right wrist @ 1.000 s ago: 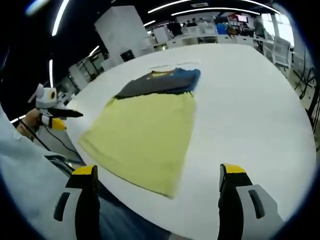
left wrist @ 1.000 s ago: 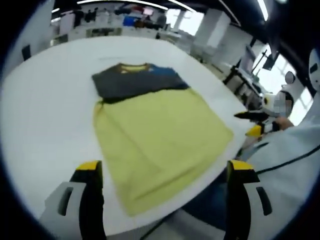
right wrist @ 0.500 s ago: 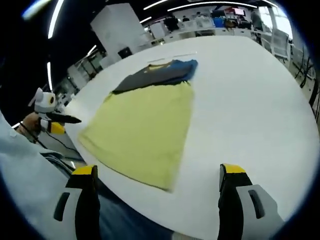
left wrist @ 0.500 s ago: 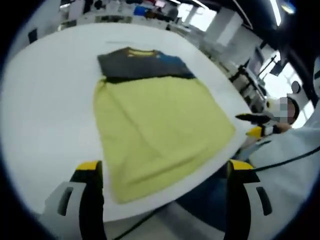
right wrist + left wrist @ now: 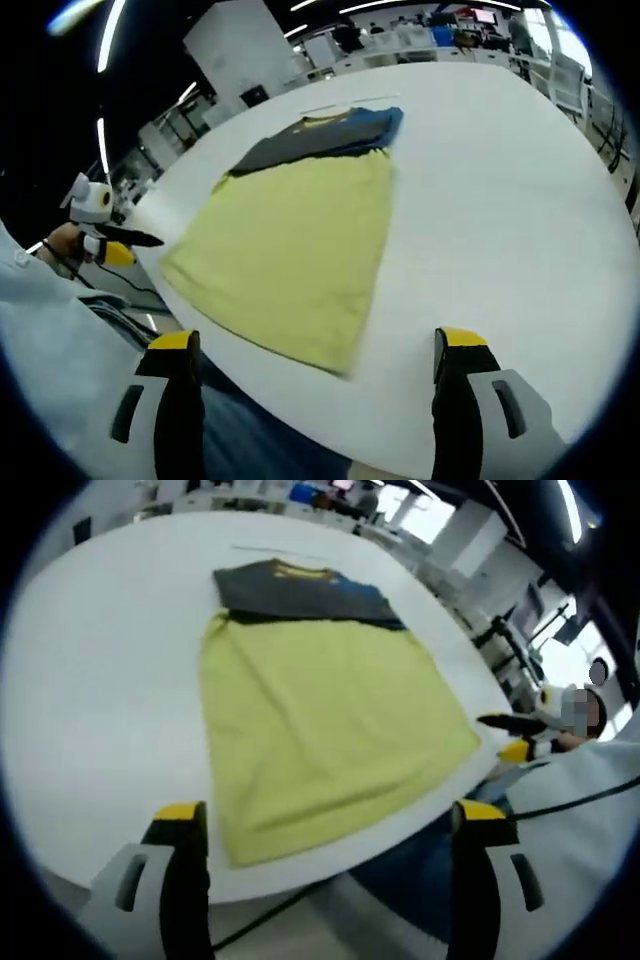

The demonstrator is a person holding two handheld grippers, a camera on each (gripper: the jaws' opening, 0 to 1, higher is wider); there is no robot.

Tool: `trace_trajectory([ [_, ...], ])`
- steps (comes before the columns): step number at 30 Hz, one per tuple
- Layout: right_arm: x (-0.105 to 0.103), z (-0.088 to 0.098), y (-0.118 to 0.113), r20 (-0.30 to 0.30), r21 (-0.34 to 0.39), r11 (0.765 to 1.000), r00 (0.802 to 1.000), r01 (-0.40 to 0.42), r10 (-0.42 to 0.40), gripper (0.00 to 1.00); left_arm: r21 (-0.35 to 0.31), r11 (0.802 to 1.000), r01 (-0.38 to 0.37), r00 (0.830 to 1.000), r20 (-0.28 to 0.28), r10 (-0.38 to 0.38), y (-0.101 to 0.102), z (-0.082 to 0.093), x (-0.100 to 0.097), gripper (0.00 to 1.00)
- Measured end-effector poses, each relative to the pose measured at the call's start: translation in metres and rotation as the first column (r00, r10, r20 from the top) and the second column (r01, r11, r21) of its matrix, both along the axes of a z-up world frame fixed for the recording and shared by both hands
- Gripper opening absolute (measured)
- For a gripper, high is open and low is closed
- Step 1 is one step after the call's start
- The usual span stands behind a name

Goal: Fold the garment on the visible template until the final outline fits inside the template.

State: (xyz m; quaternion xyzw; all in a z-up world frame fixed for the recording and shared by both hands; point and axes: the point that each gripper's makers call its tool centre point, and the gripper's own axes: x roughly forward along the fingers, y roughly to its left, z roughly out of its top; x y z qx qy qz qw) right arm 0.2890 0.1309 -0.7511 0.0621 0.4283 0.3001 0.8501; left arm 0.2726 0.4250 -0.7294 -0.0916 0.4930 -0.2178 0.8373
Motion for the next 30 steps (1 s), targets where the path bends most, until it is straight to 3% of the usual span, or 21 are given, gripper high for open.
trace_trajectory([
  [13, -0.002, -0.002, 0.0, 0.01, -0.033, 0.999, 1.0, -0.007, 0.008, 0.9, -0.013, 0.998, -0.057, 0.996, -0.068, 0.056, 0.007, -0.013, -0.012, 0.92],
  [18, -0.002, -0.004, -0.003, 0.02, -0.062, 0.998, 1.0, 0.004, -0.003, 0.82, -0.028, 0.998, -0.049, 0.996, -0.08, 0.046, 0.004, -0.015, -0.013, 0.82],
  [30, -0.008, -0.002, 0.002, 0.005, -0.05, 0.999, 1.0, -0.006, 0.006, 0.58, -0.023, 0.997, -0.076, 0.994, -0.077, 0.074, 0.013, -0.021, -0.011, 0.77],
])
